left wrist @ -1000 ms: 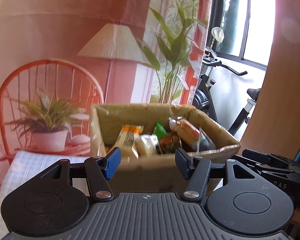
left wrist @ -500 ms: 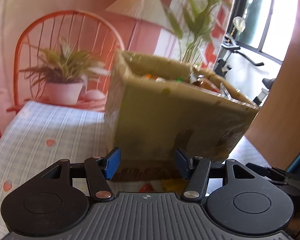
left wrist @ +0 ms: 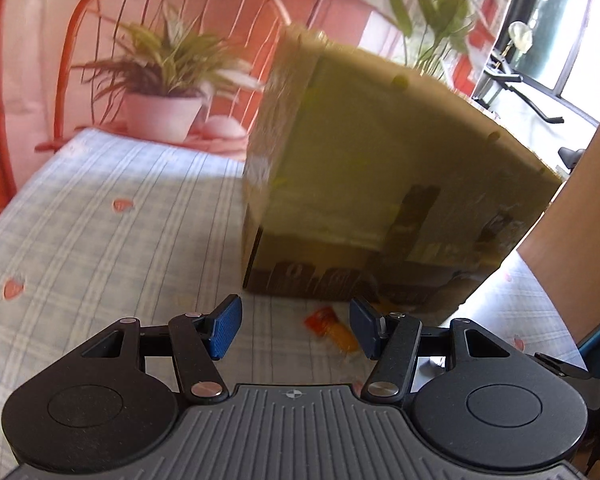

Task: Organize snacks
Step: 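Lower both open tools back to the snacks beside the box, then grasp the orange sausage stick with the left tool while the right tool reaches the jerky pouch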

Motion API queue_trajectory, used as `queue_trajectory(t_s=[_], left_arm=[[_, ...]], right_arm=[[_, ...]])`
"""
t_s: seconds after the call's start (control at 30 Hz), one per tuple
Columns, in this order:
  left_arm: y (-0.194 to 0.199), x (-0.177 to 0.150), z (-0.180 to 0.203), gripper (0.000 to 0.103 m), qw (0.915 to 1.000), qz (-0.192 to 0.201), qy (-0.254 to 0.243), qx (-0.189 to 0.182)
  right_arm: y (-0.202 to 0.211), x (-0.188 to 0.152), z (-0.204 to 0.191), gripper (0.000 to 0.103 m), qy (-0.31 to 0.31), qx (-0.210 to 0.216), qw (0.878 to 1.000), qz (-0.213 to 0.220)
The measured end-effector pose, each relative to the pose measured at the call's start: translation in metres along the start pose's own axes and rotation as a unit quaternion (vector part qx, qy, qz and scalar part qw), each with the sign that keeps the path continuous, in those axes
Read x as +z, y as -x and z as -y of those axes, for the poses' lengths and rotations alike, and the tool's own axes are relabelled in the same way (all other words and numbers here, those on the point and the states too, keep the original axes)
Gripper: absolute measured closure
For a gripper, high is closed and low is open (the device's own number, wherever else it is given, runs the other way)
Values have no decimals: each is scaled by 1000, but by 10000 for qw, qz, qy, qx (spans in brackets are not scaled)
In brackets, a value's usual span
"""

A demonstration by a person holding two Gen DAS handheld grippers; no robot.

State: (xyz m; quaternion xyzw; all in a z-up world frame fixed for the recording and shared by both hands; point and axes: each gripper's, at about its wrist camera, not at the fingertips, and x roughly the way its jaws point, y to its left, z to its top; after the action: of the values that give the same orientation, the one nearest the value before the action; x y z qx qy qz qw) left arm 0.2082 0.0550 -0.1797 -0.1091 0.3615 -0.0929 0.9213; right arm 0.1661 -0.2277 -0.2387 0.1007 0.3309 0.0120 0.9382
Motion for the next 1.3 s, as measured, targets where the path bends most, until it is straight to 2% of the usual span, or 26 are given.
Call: queue_trajectory(t_s=[0.2, 0.3, 0.5, 0.63, 0.9, 1.17, 1.27, 1.3], left_arm=[[-4, -10, -2, 41, 9999, -153, 47, 9], [-7, -11, -2, 41, 9998, -209, 58, -4], [-9, -16, -1, 41, 9995, -296, 54, -27], [-11, -19, -2, 41, 9992, -378, 93, -32], [-18, -22, -2, 41, 9983, -564, 158, -44], [-39, -29, 14, 41, 9969, -781, -30, -115], [-50, -26, 17, 44, 9967, -787, 120, -125], [-55, -24, 18, 49, 9966, -796, 184, -111]], right_arm=[[-9, -10, -11, 40, 281, 0, 9994, -176], [-10, -13, -16, 34, 489, -30, 9985, -225], [-12, -16, -21, 32, 684, -71, 9974, -212], [-10, -18, -20, 41, 722, -100, 9973, -109], [-9, -19, -9, 42, 440, -205, 9988, 72], [-8, -21, -10, 42, 428, -241, 9987, 118], [-7, -21, -9, 42, 399, -210, 9989, 147], [-7, -21, -9, 42, 387, -201, 9989, 156]])
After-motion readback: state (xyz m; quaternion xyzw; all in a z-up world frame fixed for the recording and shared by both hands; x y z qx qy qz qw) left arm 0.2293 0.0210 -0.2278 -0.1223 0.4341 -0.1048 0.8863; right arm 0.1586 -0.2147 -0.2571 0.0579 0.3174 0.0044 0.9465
